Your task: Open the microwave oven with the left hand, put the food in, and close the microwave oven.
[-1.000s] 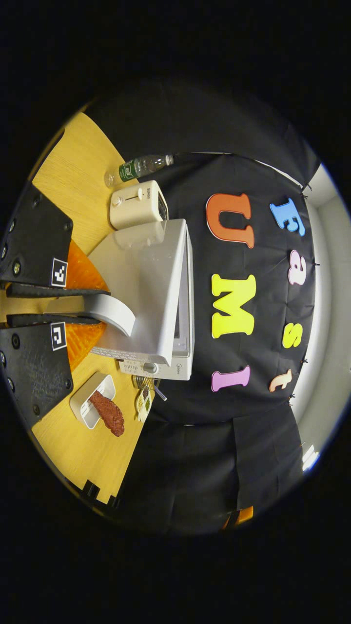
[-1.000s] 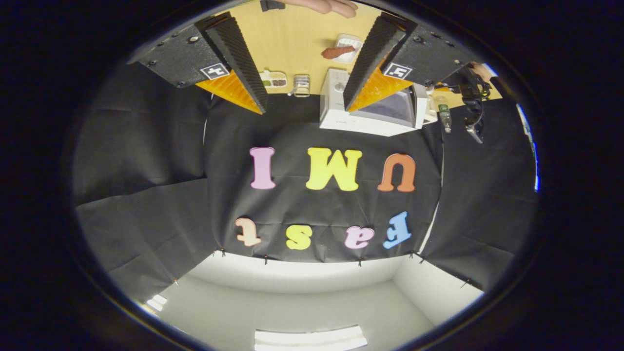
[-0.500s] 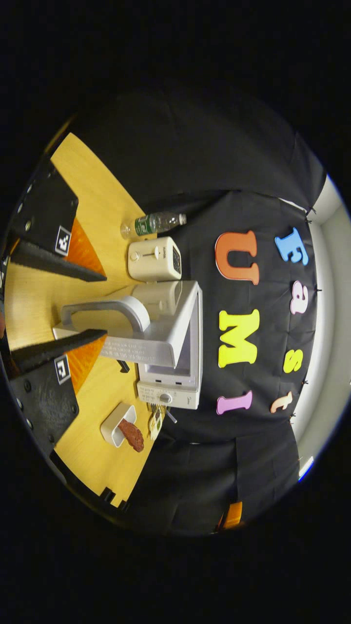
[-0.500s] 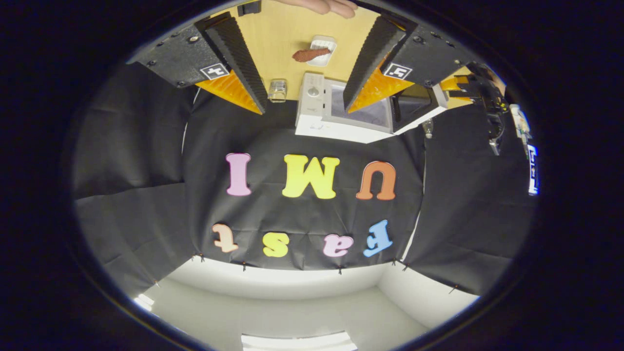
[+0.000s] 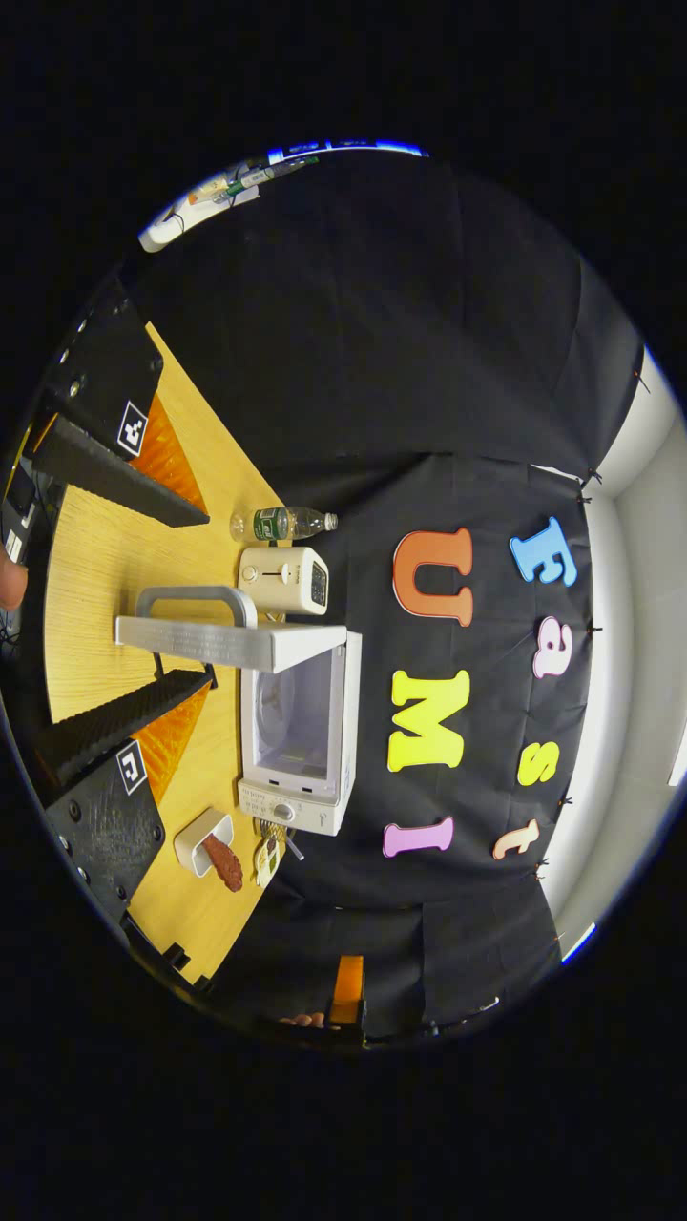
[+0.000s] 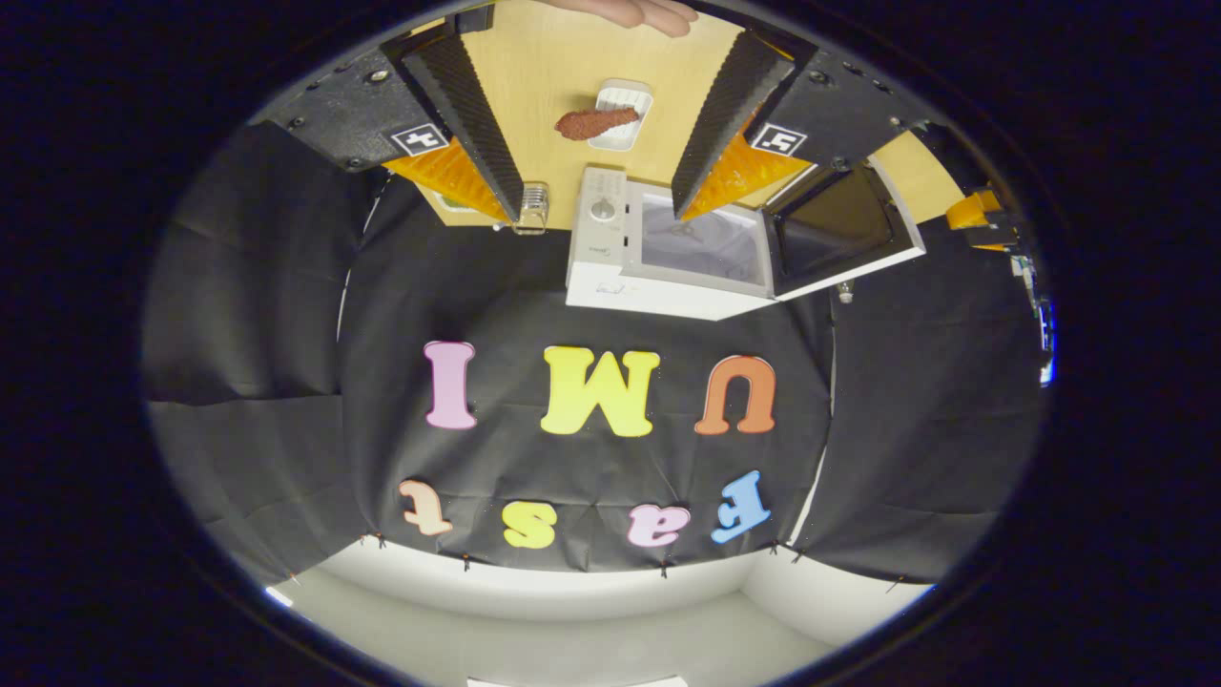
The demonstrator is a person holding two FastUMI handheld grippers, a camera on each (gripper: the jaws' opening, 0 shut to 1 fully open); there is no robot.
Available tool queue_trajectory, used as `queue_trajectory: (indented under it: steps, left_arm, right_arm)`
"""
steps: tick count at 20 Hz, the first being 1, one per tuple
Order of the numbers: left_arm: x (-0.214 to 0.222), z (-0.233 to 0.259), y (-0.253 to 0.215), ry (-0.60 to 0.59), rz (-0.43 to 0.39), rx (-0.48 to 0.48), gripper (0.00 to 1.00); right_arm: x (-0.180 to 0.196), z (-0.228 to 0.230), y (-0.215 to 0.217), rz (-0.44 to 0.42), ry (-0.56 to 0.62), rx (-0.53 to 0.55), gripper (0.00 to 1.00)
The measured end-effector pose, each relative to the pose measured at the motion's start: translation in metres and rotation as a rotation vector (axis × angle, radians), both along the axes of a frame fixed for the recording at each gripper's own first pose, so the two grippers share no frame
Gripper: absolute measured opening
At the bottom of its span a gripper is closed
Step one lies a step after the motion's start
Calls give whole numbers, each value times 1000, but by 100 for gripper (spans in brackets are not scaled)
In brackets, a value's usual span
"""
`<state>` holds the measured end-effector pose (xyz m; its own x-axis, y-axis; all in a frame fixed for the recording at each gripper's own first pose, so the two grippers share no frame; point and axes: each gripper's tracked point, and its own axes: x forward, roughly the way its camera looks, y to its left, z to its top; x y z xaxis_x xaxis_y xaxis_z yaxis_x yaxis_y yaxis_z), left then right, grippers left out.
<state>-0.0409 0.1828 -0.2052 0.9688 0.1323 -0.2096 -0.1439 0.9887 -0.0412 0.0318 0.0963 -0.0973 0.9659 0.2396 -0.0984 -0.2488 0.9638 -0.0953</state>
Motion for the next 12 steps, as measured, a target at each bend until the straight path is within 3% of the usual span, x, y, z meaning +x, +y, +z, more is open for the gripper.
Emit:
queue_trajectory:
  steps: [5, 6, 7, 12]
  left_arm:
    - [-20, 43, -22, -85, 6, 8, 92]
    - [-23, 53, -27, -109, 7, 25, 92]
    - [-25, 63, -31, -134, 14, 44, 92]
    - [-41, 95, -56, -221, 9, 65, 92]
  right_arm:
    - [61, -49, -11, 17, 226, 16, 100]
    - [71, -63, -13, 22, 283, 21, 93]
    - [83, -77, -15, 30, 342, 26, 99]
    - [130, -161, -35, 45, 619, 52, 99]
